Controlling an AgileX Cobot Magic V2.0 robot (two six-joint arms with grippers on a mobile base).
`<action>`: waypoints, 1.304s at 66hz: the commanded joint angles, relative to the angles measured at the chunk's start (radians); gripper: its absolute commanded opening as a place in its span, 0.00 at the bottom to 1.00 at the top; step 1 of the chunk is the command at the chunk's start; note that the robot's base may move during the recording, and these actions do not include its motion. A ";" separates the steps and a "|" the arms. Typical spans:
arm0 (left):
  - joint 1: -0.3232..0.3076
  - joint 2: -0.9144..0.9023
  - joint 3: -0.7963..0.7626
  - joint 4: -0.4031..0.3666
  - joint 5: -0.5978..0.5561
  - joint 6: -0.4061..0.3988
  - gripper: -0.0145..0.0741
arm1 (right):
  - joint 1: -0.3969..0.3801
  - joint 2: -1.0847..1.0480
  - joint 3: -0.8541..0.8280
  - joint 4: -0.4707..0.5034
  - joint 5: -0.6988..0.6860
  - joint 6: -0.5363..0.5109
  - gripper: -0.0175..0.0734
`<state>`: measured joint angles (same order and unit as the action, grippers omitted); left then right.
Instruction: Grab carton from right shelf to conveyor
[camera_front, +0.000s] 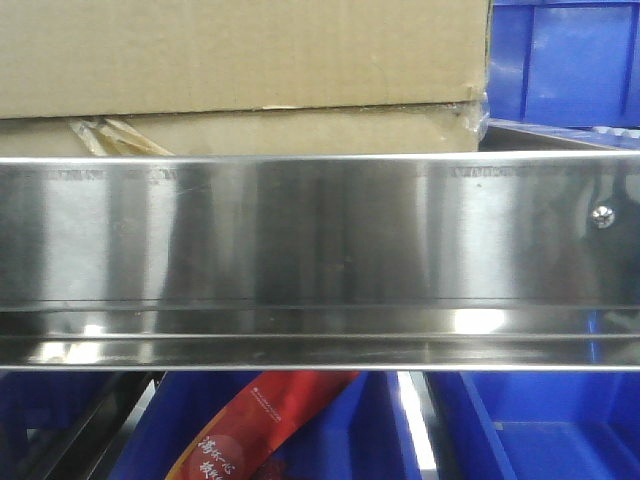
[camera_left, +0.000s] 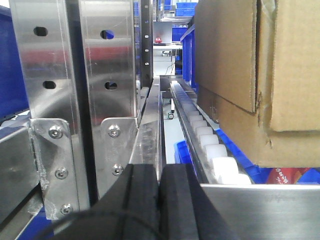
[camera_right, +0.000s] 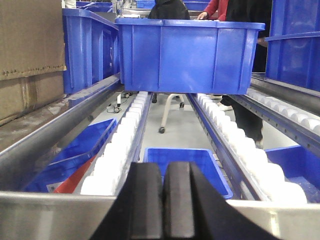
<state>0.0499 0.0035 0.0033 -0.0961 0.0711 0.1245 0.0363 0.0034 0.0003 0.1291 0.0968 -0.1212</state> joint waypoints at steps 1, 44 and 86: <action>0.002 -0.004 -0.003 -0.005 -0.014 0.003 0.16 | -0.003 -0.003 0.000 -0.005 -0.024 -0.003 0.12; 0.002 -0.004 -0.003 -0.005 -0.042 0.003 0.16 | -0.003 -0.003 0.000 -0.005 -0.024 -0.003 0.12; 0.002 -0.004 -0.185 -0.032 -0.116 0.003 0.16 | -0.003 -0.003 -0.156 -0.005 -0.127 -0.003 0.12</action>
<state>0.0499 0.0028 -0.0868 -0.1261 -0.1066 0.1263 0.0363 0.0030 -0.0640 0.1291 -0.0610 -0.1212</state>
